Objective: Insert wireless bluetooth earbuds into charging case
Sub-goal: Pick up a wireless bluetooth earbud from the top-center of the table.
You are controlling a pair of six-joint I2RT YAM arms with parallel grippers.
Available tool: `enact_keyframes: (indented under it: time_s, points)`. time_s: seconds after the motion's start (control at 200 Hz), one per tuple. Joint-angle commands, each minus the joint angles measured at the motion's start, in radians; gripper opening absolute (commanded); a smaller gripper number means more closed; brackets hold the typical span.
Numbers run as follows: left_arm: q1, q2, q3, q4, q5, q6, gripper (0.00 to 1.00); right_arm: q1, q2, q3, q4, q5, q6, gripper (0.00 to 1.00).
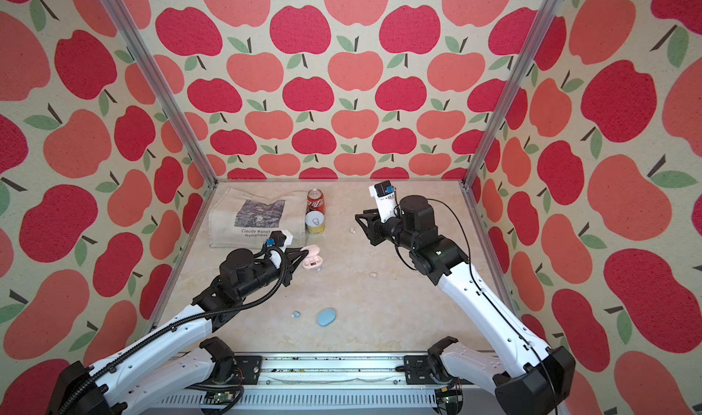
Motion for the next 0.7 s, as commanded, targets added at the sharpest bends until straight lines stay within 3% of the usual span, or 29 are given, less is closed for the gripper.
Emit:
enact_keyframes:
  time_s: [0.0,0.115,0.385,0.535,0.695]
  points:
    - [-0.020,-0.018,-0.035,0.135,-0.018,0.022,0.00,-0.028,0.024,0.063,-0.371,0.173,0.139,0.33]
    - [-0.031,-0.001,-0.042,0.154,0.014,0.043,0.00,-0.057,0.037,0.039,-0.481,0.181,0.161,0.34]
    - [-0.047,0.036,-0.073,0.219,-0.010,0.054,0.00,-0.057,0.081,-0.049,-0.481,0.163,-0.119,0.40]
    - [-0.050,0.061,-0.066,0.223,-0.030,0.047,0.00,-0.057,0.128,-0.065,-0.403,0.198,-0.210,0.44]
    - [-0.048,0.062,-0.069,0.226,-0.069,0.034,0.00,-0.057,0.227,-0.044,-0.277,0.175,-0.211,0.46]
